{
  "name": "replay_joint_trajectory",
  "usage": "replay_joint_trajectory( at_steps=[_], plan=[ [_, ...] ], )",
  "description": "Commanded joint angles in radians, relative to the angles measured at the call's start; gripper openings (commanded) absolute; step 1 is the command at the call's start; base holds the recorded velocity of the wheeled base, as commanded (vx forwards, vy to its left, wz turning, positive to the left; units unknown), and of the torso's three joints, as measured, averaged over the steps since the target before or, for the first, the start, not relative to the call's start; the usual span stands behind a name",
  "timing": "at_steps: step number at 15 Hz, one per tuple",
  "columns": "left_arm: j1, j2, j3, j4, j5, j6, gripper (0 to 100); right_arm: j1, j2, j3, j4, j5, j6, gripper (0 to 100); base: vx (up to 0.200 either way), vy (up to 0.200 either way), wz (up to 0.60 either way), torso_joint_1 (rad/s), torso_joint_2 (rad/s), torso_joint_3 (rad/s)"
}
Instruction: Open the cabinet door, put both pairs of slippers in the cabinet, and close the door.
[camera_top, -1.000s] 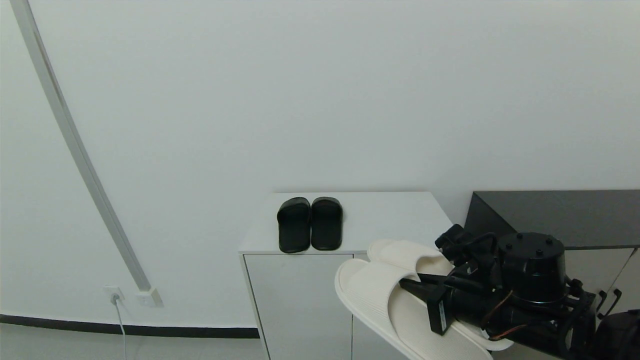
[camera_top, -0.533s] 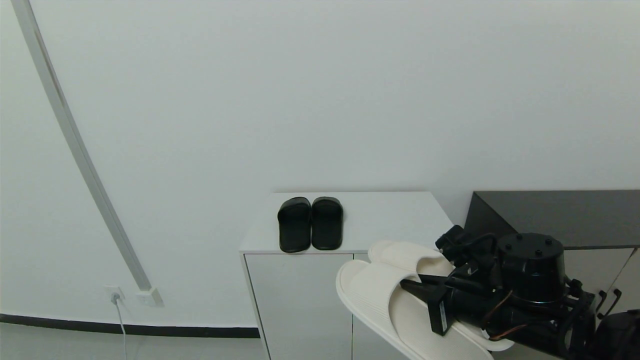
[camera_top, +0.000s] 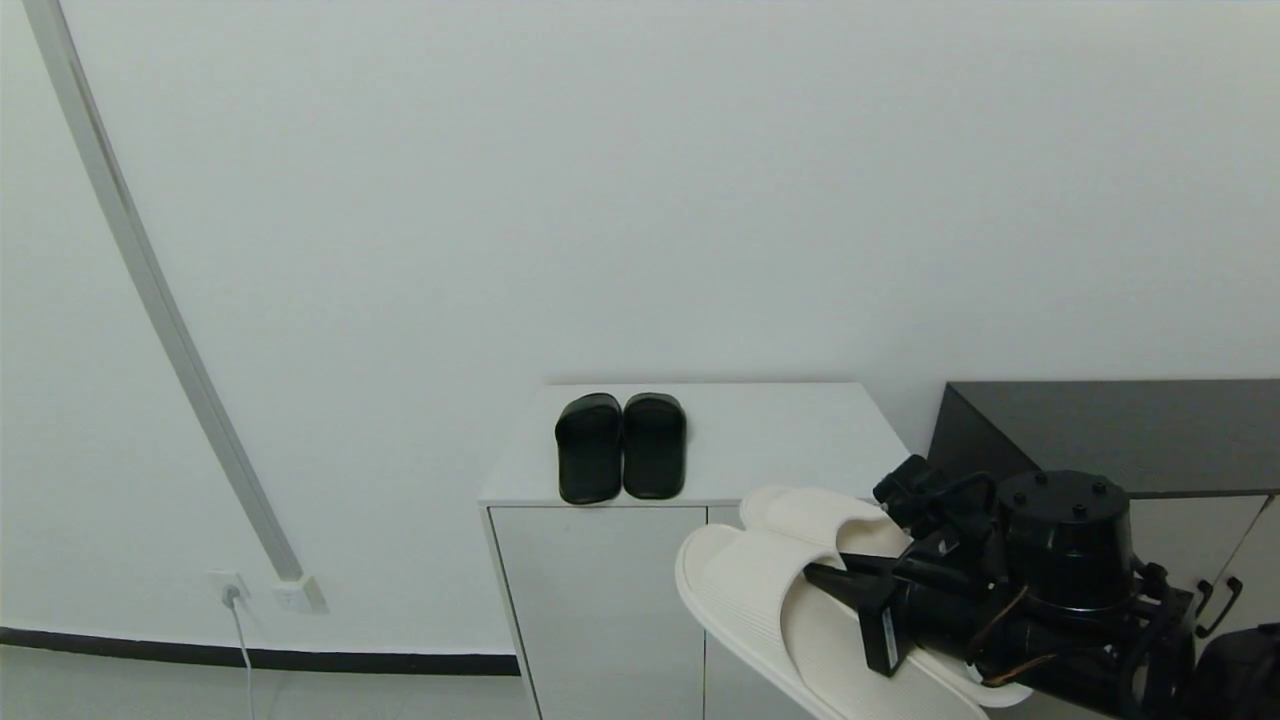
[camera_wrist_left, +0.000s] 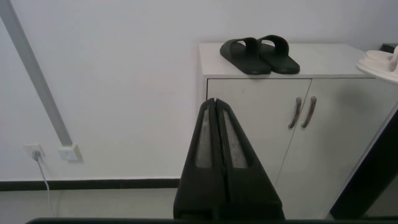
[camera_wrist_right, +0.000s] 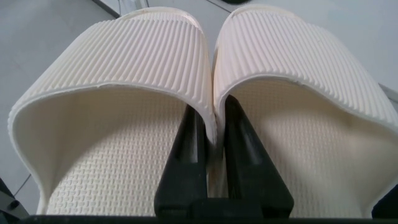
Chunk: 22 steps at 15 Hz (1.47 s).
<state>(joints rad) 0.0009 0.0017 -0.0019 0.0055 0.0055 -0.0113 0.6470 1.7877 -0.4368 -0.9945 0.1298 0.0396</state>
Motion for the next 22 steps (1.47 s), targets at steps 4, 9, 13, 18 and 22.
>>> replay_joint_trajectory(
  at_steps=[4,9,13,18,22],
  plan=[
    [0.001,0.0,0.0,0.001,0.002,0.001,0,0.002,0.001,0.012,0.0,-0.001,-0.01,0,0.0,0.0,0.0,-0.138,0.32,0.175],
    [0.001,0.0,0.0,0.001,0.001,0.001,100,0.003,0.001,0.013,0.0,-0.001,-0.013,0,0.0,0.0,0.0,-0.163,0.37,0.206],
    [0.001,0.0,0.0,0.001,0.001,0.001,100,0.003,0.001,0.027,-0.001,-0.001,-0.032,0,0.0,0.0,0.0,-0.205,0.48,0.275],
    [0.001,0.0,0.0,0.001,0.001,0.001,100,0.003,0.002,0.029,-0.001,-0.001,-0.033,0,0.0,0.0,0.0,-0.219,0.54,0.321],
    [0.001,0.0,0.0,0.001,0.001,0.001,100,0.003,0.004,0.03,0.0,-0.001,-0.033,0,0.0,0.0,0.0,-0.201,0.53,0.327]
  ],
)
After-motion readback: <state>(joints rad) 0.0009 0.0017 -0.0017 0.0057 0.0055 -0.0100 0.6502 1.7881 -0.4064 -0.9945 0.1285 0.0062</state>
